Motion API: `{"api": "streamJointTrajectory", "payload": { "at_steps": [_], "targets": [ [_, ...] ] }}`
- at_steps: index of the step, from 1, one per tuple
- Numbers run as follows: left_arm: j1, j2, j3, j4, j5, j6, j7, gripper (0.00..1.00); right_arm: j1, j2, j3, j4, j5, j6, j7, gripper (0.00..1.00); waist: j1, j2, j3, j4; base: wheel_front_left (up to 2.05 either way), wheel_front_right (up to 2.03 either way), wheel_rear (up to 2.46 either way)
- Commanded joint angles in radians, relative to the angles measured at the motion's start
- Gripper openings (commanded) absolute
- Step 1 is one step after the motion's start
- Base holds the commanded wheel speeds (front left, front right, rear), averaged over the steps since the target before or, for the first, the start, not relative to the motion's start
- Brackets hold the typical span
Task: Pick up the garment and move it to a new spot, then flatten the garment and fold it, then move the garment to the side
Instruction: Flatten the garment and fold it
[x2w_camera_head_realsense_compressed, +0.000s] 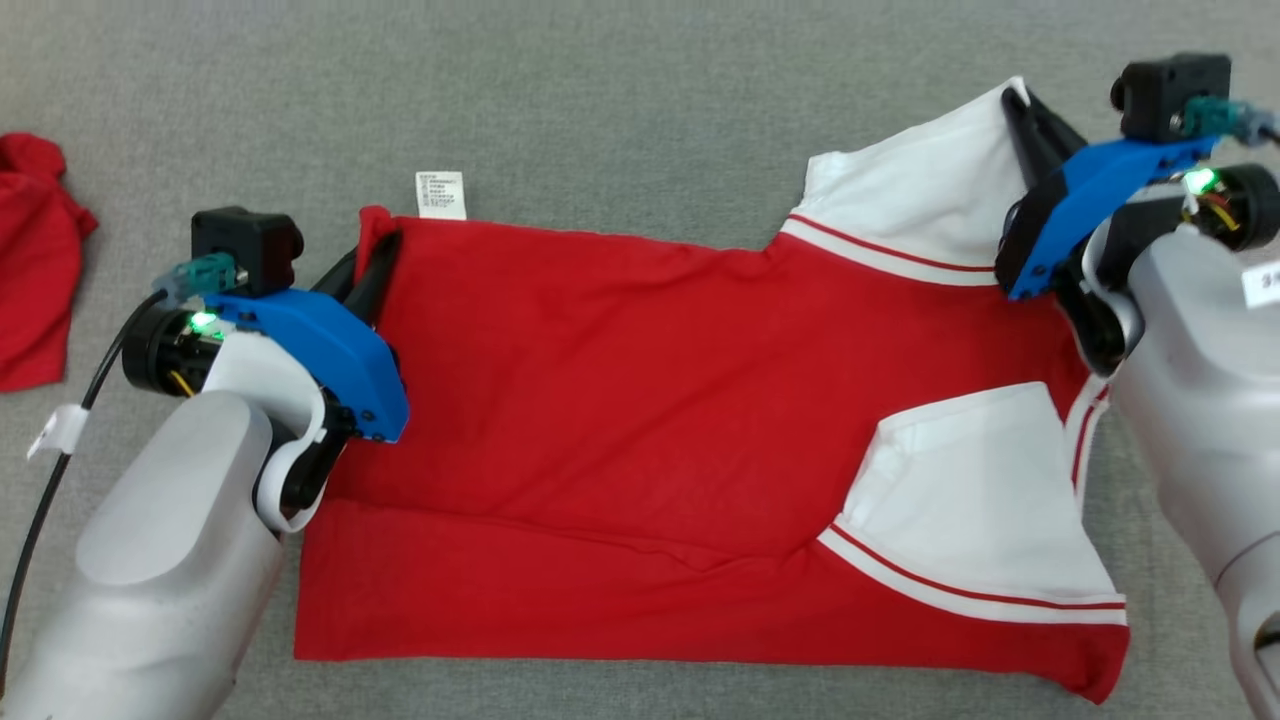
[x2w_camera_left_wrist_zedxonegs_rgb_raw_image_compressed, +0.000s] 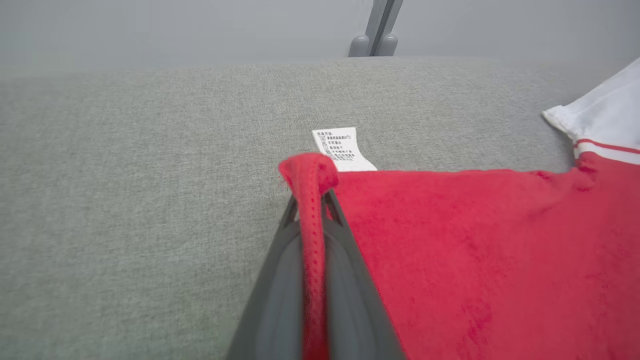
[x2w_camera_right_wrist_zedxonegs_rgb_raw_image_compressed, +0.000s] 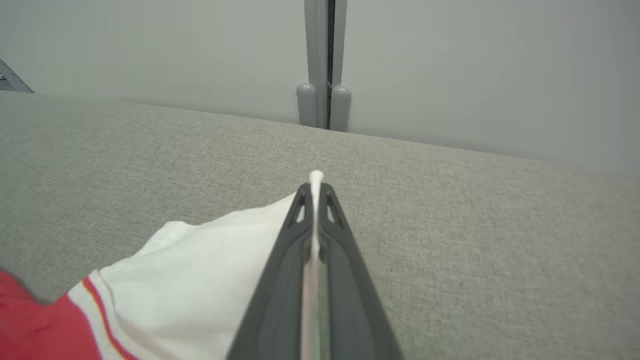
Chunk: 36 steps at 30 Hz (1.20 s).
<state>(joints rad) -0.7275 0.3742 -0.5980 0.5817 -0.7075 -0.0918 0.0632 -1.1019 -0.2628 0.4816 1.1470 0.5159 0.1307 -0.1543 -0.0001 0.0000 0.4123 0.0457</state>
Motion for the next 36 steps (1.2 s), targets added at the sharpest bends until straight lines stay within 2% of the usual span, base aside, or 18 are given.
{"api": "streamJointTrajectory", "payload": {
  "at_steps": [1,11,20,29,36],
  "targets": [
    [0.018,0.006,0.004,-0.005,-0.006,0.007,-0.009,0.0,0.034,-0.004,0.012,-0.026,0.014,0.0,-0.02,0.0,0.0001,0.0,-0.024,-0.022,0.0,0.0,0.0],
    [0.114,0.04,0.026,-0.063,-0.022,0.048,-0.057,0.0,0.275,-0.069,0.066,-0.3,0.141,0.0,-0.096,0.0,0.0001,0.0,-0.08,-0.045,0.0,0.0,0.0],
    [0.212,0.061,0.033,-0.127,-0.032,0.079,-0.103,0.0,0.516,-0.117,-0.01,-0.548,0.164,0.0,-0.111,0.0,0.0001,0.0,-0.119,-0.052,0.0,0.0,0.0],
    [0.264,0.064,0.038,-0.147,-0.027,0.093,-0.163,0.0,0.713,-0.097,-0.107,-0.717,0.134,0.0,-0.111,0.0,0.0001,0.0,-0.136,-0.055,0.0,0.0,0.0],
    [0.28,0.06,0.034,-0.109,-0.023,0.081,-0.211,0.0,0.874,-0.07,-0.188,-0.848,0.115,0.0,-0.078,0.0,0.0001,0.0,-0.154,-0.058,0.0,0.0,0.0]
  ]
}}
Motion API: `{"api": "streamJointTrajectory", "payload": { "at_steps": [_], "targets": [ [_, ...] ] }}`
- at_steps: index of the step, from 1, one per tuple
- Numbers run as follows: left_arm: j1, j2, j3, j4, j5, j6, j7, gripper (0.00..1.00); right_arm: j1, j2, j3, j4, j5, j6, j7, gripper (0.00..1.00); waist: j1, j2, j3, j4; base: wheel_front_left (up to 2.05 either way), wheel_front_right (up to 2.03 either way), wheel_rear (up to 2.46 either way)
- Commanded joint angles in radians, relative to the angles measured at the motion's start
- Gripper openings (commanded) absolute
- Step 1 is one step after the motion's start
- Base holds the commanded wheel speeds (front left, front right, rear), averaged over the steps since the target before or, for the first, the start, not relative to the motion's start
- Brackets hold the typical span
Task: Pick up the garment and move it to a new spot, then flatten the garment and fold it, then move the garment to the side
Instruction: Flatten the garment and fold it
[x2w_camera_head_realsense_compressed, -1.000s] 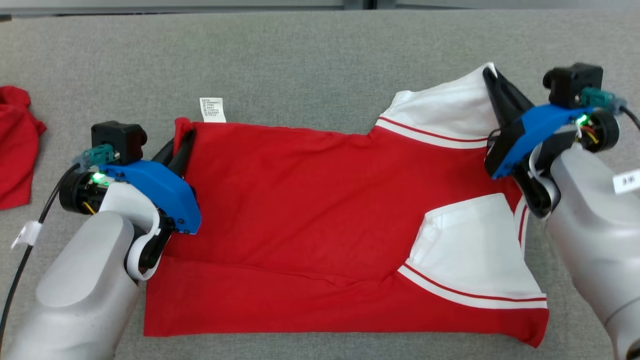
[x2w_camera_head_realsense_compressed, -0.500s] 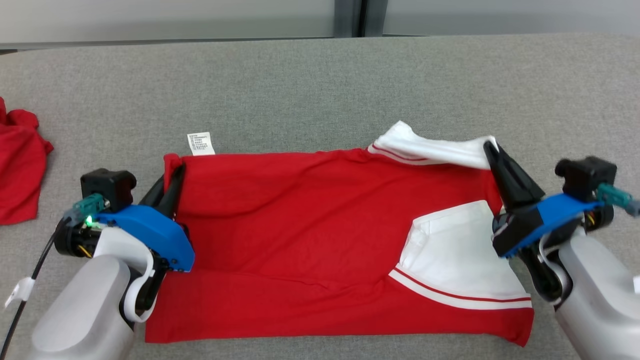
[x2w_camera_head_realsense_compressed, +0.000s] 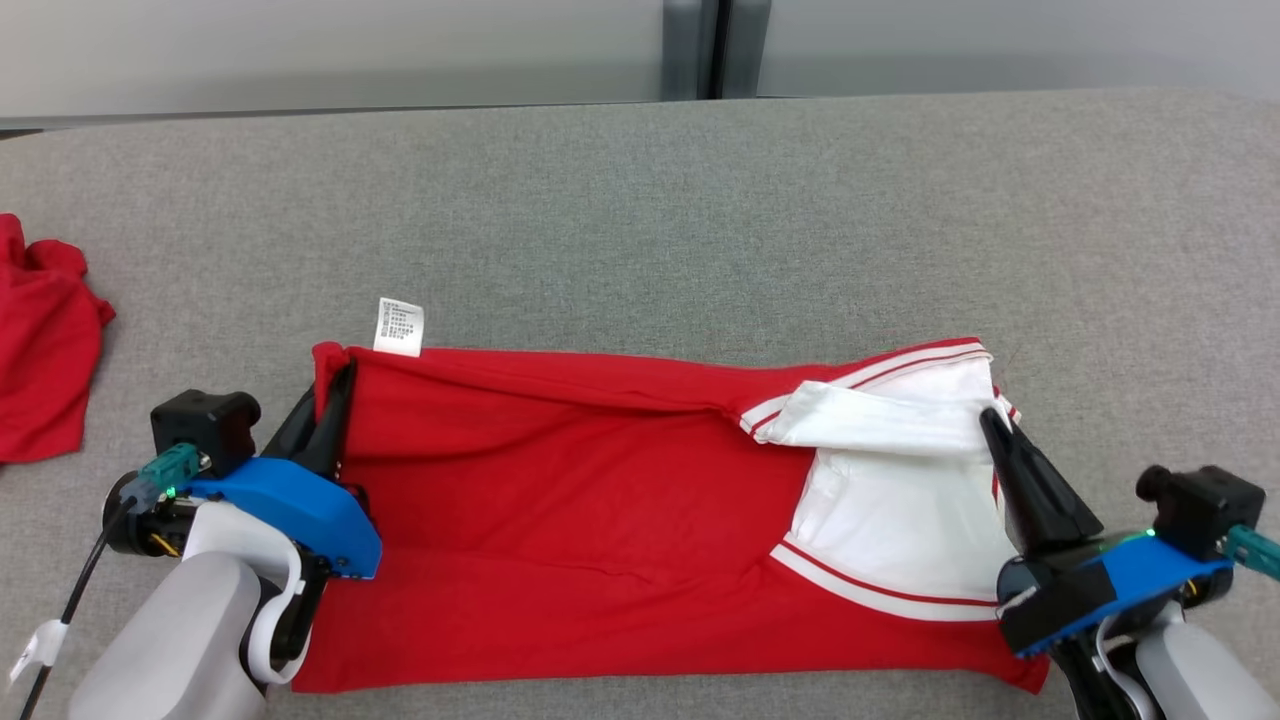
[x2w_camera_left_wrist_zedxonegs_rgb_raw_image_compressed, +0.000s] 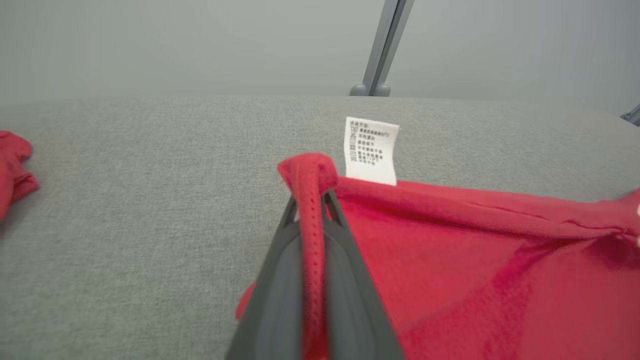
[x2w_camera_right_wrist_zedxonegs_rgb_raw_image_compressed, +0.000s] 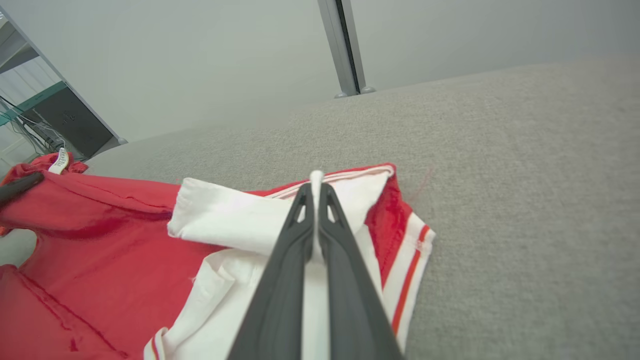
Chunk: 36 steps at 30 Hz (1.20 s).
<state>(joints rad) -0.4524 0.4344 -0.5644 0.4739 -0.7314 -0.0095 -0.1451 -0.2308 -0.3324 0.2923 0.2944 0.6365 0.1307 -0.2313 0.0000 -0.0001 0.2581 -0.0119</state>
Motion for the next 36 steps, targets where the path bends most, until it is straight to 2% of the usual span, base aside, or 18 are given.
{"api": "streamJointTrajectory", "payload": {
  "at_steps": [1,9,19,20,21,22,23,25,30,36],
  "targets": [
    [0.007,-0.001,0.001,0.003,0.001,-0.002,-0.011,0.0,0.022,0.003,-0.01,-0.013,-0.008,0.0,0.004,0.0,0.0,0.0001,-0.003,-0.002,0.0,0.0,0.0],
    [0.055,-0.013,-0.006,0.012,0.02,0.001,-0.079,0.0,0.14,0.044,-0.081,-0.117,-0.003,0.0,0.062,0.0,0.0,0.0001,-0.026,-0.01,0.0,0.0,0.0],
    [0.13,-0.056,0.027,0.013,0.084,0.019,-0.121,0.0,0.244,0.08,-0.14,-0.143,-0.035,0.0,0.11,0.0,0.0,0.0001,-0.045,0.009,0.0,0.0,0.0],
    [0.138,-0.063,0.04,0.006,0.089,0.02,-0.121,0.04,0.247,0.082,-0.138,-0.139,-0.04,0.0,0.116,0.0,0.0,0.0001,-0.047,0.01,0.0,0.0,0.0],
    [0.147,-0.069,0.058,-0.004,0.101,0.023,-0.121,0.24,0.254,0.087,-0.137,-0.134,-0.043,0.0,0.121,0.0,0.0,0.0001,-0.05,0.01,0.0,0.0,0.0],
    [0.158,-0.074,0.076,-0.014,0.115,0.028,-0.122,0.71,0.259,0.091,-0.137,-0.128,-0.048,0.0,0.127,0.0,0.0,0.0001,-0.053,0.01,0.0,0.0,0.0],
    [0.171,-0.081,0.097,-0.026,0.128,0.031,-0.121,1.0,0.26,0.092,-0.138,-0.127,-0.053,0.0,0.123,0.13,0.0,0.0001,-0.057,0.011,0.0,0.0,0.0],
    [0.2,-0.093,0.142,-0.061,0.162,0.039,-0.121,1.0,0.262,0.098,-0.142,-0.123,-0.059,0.0,0.116,1.0,0.0,0.0001,-0.064,0.012,0.0,0.0,0.0],
    [0.296,-0.143,0.286,-0.17,0.252,0.042,-0.121,1.0,0.268,0.093,-0.16,-0.122,-0.068,0.0,0.099,1.0,0.0,0.0001,-0.083,0.018,0.0,0.0,0.0],
    [0.396,-0.219,0.433,-0.268,0.357,0.01,-0.121,1.0,0.233,0.076,-0.187,-0.12,-0.083,0.0,0.101,1.0,0.0,0.0001,-0.094,0.036,0.0,0.0,0.0]
  ]
}}
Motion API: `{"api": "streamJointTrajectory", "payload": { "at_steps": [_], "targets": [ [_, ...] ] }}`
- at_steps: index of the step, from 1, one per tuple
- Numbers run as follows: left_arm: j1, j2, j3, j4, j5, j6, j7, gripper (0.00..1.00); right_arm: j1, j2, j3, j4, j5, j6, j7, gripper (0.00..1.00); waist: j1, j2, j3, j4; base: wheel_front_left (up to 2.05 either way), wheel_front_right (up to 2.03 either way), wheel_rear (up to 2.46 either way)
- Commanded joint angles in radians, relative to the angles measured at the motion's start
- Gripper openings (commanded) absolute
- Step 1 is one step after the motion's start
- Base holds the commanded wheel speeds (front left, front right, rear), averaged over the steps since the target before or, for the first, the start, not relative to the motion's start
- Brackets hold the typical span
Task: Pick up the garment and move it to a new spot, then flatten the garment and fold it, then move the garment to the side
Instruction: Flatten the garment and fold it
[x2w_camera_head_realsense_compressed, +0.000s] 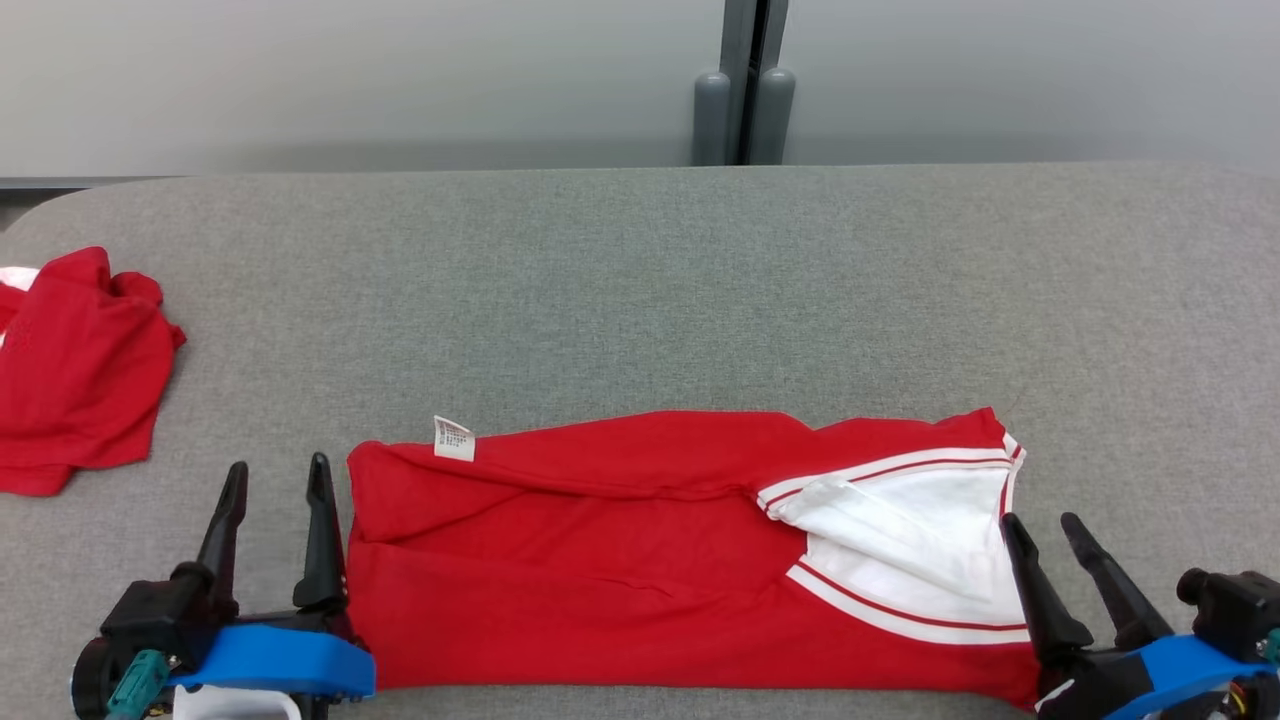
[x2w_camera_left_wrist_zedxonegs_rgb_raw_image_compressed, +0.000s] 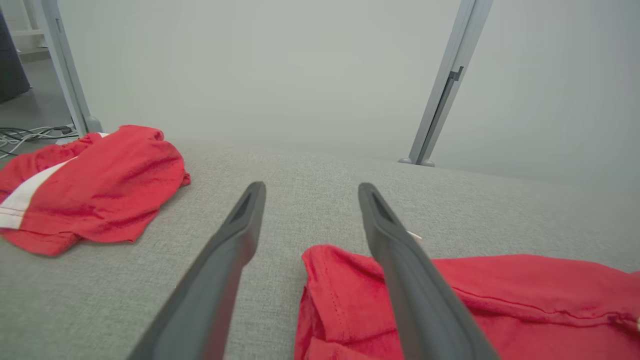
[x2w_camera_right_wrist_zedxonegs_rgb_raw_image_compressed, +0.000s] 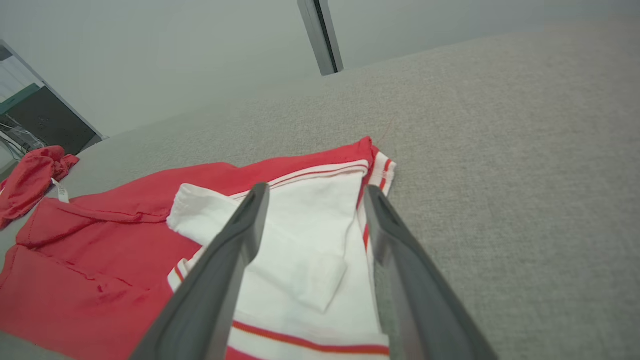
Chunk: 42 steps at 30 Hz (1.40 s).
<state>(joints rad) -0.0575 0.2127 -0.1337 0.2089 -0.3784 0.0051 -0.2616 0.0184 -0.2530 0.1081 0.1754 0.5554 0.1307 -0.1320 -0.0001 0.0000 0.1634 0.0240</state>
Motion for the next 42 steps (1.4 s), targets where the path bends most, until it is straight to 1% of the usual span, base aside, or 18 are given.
{"api": "streamJointTrajectory", "payload": {
  "at_steps": [1,2,6,10,13,16,21,24,25,26,27,28,29,33,35,39,42],
  "targets": [
    [0.011,-0.012,0.028,-0.019,0.021,-0.009,-0.005,1.0,-0.025,-0.006,-0.011,0.005,-0.006,0.0,0.005,1.0,0.0001,0.0,-0.001,0.004,0.0,0.0,0.0],
    [0.023,-0.024,0.053,-0.032,0.036,-0.017,-0.005,1.0,-0.033,-0.006,-0.017,0.011,-0.012,0.0,0.006,1.0,0.0001,0.0,-0.003,0.007,0.0,0.0,0.0],
    [0.069,-0.076,0.144,-0.105,0.118,-0.024,-0.005,1.0,-0.075,0.005,-0.061,0.063,-0.059,0.0,0.038,1.0,0.0001,0.0,-0.005,0.016,0.0,0.0,0.0],
    [0.108,-0.113,0.207,-0.169,0.19,-0.048,-0.005,1.0,-0.111,0.025,-0.093,0.127,-0.103,0.0,0.087,1.0,0.0001,0.0,-0.001,0.027,0.0,0.0,0.0],
    [0.13,-0.131,0.234,-0.193,0.233,-0.066,-0.005,1.0,-0.137,0.042,-0.099,0.171,-0.126,0.0,0.113,1.0,0.0001,0.0,0.005,0.034,0.0,0.0,0.0],
    [0.145,-0.142,0.252,-0.206,0.264,-0.073,-0.005,1.0,-0.156,0.055,-0.1,0.219,-0.143,0.0,0.137,1.0,0.0001,0.0,0.009,0.04,0.0,0.0,0.0],
    [0.159,-0.155,0.272,-0.205,0.287,-0.073,-0.005,1.0,-0.18,0.07,-0.116,0.298,-0.182,0.0,0.169,1.0,0.0001,0.0,0.013,0.051,0.0,0.0,0.0],
    [0.162,-0.16,0.269,-0.201,0.303,-0.068,-0.005,1.0,-0.178,0.09,-0.095,0.338,-0.184,0.0,0.192,1.0,0.0001,0.0,0.012,0.057,0.0,0.0,0.0],
    [0.164,-0.161,0.269,-0.199,0.306,-0.065,-0.005,1.0,-0.177,0.093,-0.088,0.342,-0.18,0.0,0.199,0.65,0.0001,0.0,0.011,0.057,0.0,0.0,0.0],
    [0.166,-0.161,0.269,-0.198,0.309,-0.064,-0.005,1.0,-0.175,0.096,-0.082,0.348,-0.177,0.0,0.206,0.45,0.0001,0.0,0.01,0.057,0.0,0.0,0.0],
    [0.167,-0.162,0.269,-0.198,0.311,-0.062,-0.005,1.0,-0.173,0.099,-0.075,0.351,-0.173,0.0,0.212,0.28,0.0001,0.0,0.008,0.056,0.0,0.0,0.0],
    [0.167,-0.162,0.269,-0.198,0.311,-0.062,-0.005,1.0,-0.173,0.099,-0.075,0.351,-0.173,0.0,0.212,0.28,0.0001,0.0,0.008,0.056,0.0,0.0,0.0],
    [0.169,-0.162,0.268,-0.196,0.313,-0.06,-0.005,1.0,-0.173,0.101,-0.071,0.353,-0.17,0.0,0.215,0.0,0.0001,0.0,0.007,0.055,0.0,0.0,0.0],
    [0.174,-0.162,0.264,-0.192,0.325,-0.058,-0.005,1.0,-0.176,0.098,-0.07,0.358,-0.156,0.0,0.205,0.0,0.0001,0.0,-0.004,0.05,0.0,0.0,0.0],
    [0.176,-0.163,0.264,-0.19,0.326,-0.054,-0.005,1.0,-0.18,0.085,-0.086,0.355,-0.146,0.0,0.192,0.0,0.0001,0.0,-0.011,0.046,0.0,0.0,0.0],
    [0.185,-0.163,0.259,-0.185,0.331,-0.056,-0.005,1.0,-0.176,0.03,-0.15,0.352,-0.132,0.0,0.162,0.0,0.0001,0.0,-0.029,0.036,0.0,0.0,0.0],
    [0.189,-0.163,0.261,-0.183,0.331,-0.06,-0.005,1.0,-0.163,-0.019,-0.204,0.351,-0.151,0.0,0.148,0.0,0.0001,0.0,-0.04,0.027,0.0,0.0,0.0]
  ]
}}
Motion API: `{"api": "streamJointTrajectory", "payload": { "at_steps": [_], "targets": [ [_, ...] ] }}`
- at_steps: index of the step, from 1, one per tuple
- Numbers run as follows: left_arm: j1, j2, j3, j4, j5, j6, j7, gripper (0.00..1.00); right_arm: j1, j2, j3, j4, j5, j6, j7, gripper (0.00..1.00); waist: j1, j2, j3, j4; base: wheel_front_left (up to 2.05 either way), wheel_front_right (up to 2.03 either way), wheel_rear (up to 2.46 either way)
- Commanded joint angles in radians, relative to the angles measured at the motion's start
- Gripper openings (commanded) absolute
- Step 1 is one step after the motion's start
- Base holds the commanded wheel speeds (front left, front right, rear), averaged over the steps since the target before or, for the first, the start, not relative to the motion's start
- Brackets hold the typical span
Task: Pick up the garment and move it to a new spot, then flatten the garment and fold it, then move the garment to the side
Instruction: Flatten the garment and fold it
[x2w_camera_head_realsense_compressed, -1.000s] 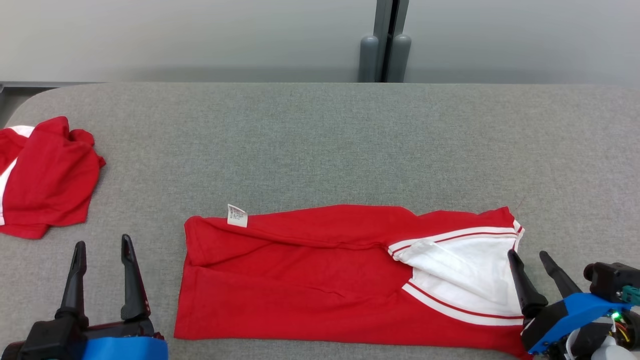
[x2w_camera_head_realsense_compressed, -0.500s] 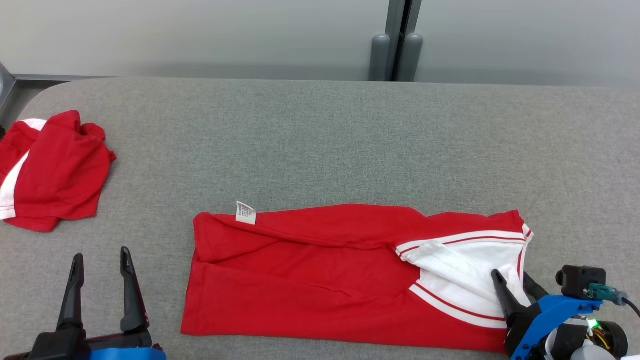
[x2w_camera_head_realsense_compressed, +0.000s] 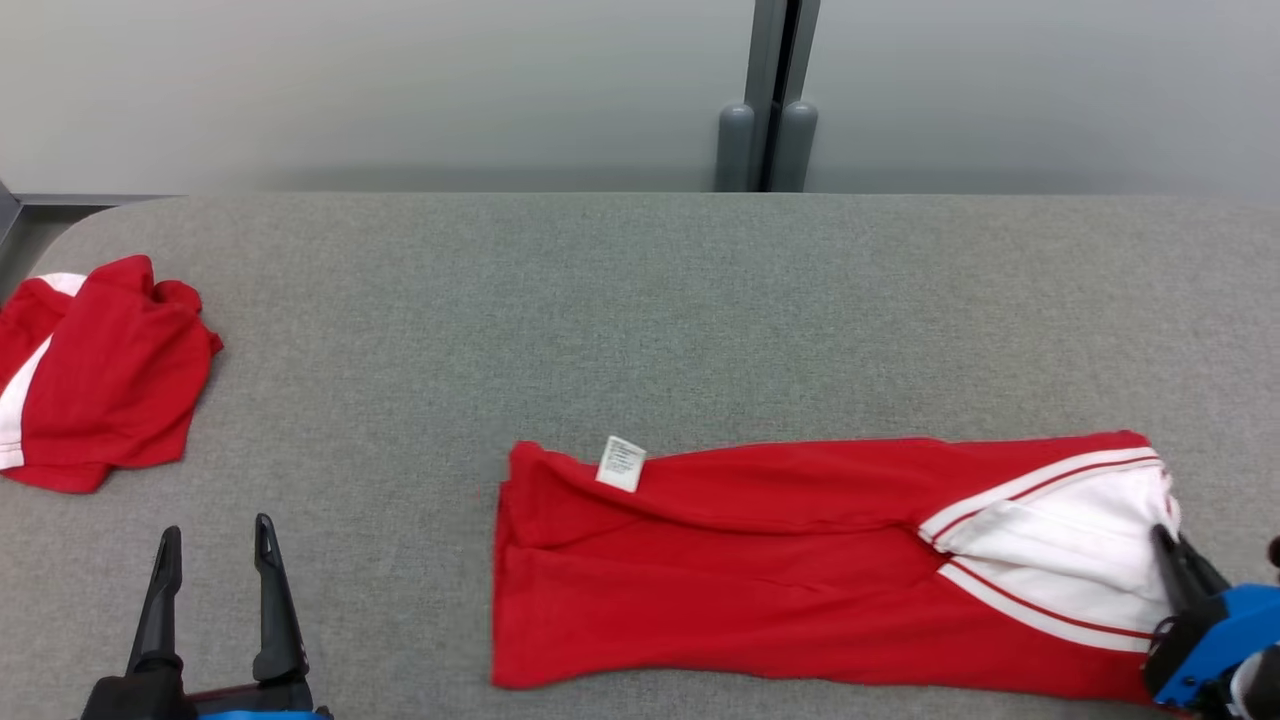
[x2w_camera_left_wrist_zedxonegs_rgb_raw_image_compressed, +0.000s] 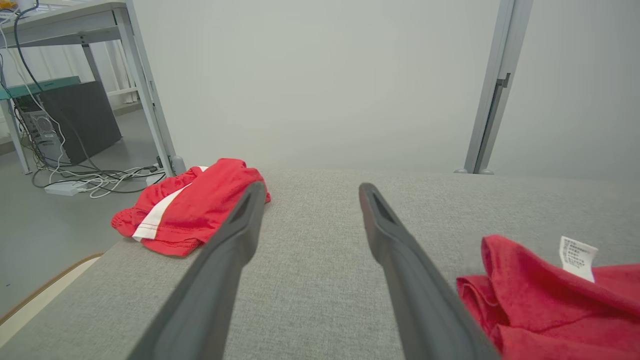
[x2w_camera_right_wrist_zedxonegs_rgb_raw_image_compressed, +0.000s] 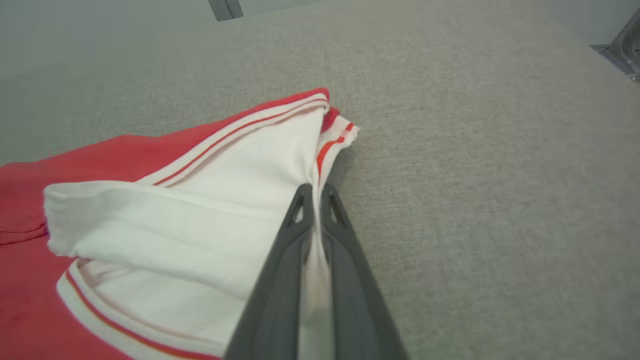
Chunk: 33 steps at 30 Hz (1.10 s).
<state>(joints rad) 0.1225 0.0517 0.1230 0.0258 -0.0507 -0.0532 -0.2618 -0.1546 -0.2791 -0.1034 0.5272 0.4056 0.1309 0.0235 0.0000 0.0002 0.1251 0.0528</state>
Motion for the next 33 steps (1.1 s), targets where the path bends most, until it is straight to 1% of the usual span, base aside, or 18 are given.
{"api": "streamJointTrajectory", "payload": {
  "at_steps": [1,4,8,14,19,25,29,33],
  "targets": [
    [0.011,-0.002,0.005,0.0,0.002,-0.003,-0.005,1.0,0.014,-0.008,-0.009,-0.003,-0.006,0.0,-0.009,0.0,0.0,-0.0002,-0.006,-0.006,0.0,0.0,0.0],
    [0.015,-0.002,0.006,0.002,0.001,-0.003,-0.005,1.0,0.024,-0.046,-0.045,-0.016,-0.024,0.0,0.0,0.0,0.0,-0.0002,-0.017,-0.018,0.0,0.0,0.0],
    [0.029,-0.001,0.0,-0.004,-0.007,0.008,-0.005,1.0,0.04,-0.059,-0.05,-0.048,-0.028,0.0,0.025,0.0,0.0,-0.0002,-0.031,-0.034,0.0,0.0,0.0],
    [0.038,-0.001,0.001,-0.004,-0.016,0.013,-0.005,1.0,0.066,-0.011,0.004,-0.162,-0.016,0.0,0.059,0.0,0.0,-0.0002,-0.045,-0.055,0.0,0.0,0.0],
    [0.051,-0.002,-0.006,-0.004,-0.019,0.019,-0.005,1.0,0.1,0.028,0.087,-0.314,0.01,0.0,0.116,0.0,0.0,-0.0002,-0.05,-0.065,0.0,0.0,0.0],
    [0.041,-0.002,-0.011,0.001,-0.027,0.02,-0.005,1.0,0.092,0.068,0.202,-0.476,0.017,0.0,0.176,0.0,0.0,-0.0002,-0.044,-0.069,0.0,0.0,0.0],
    [0.03,-0.001,-0.02,0.005,-0.025,0.022,-0.005,1.0,0.06,0.095,0.291,-0.538,0.017,0.0,0.205,0.0,0.0,-0.0002,-0.042,-0.059,0.0,0.0,0.0],
    [0.02,-0.002,-0.023,0.008,-0.025,0.021,-0.005,1.0,0.014,0.119,0.39,-0.552,0.026,0.0,0.224,0.0,0.0,-0.0002,-0.039,-0.045,0.0,0.0,0.0]
  ]
}}
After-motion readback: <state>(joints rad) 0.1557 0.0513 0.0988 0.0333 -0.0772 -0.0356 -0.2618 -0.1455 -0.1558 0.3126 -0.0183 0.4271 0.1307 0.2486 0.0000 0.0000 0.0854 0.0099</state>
